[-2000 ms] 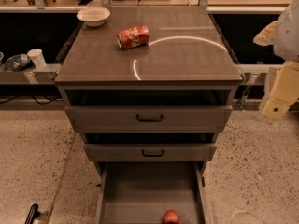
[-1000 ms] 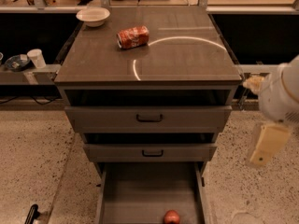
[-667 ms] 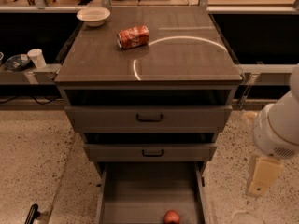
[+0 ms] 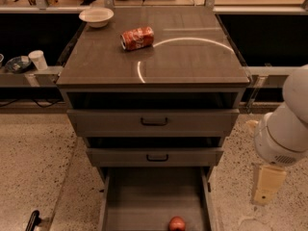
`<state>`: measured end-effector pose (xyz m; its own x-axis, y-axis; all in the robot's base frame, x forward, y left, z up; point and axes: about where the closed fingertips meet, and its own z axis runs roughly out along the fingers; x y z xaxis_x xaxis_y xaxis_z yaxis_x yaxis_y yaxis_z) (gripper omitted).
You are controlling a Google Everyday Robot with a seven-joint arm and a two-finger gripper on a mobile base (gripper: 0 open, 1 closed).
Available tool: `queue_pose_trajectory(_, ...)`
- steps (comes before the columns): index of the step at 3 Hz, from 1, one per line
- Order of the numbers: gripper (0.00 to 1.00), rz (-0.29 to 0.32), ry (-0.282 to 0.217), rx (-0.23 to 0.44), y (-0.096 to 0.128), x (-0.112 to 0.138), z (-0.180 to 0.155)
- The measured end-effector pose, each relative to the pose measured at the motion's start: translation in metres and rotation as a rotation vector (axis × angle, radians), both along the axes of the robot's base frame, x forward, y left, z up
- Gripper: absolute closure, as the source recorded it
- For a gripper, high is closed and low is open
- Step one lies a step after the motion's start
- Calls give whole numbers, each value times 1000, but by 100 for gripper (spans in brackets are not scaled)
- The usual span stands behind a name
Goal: Pick apple from bottom drawer and place on counter
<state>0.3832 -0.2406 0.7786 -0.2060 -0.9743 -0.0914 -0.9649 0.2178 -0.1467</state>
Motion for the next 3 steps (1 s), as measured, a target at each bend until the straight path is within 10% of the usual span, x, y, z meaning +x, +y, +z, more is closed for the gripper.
queue_pose_trajectory(3,0,339,66,-129,-21,61,-193)
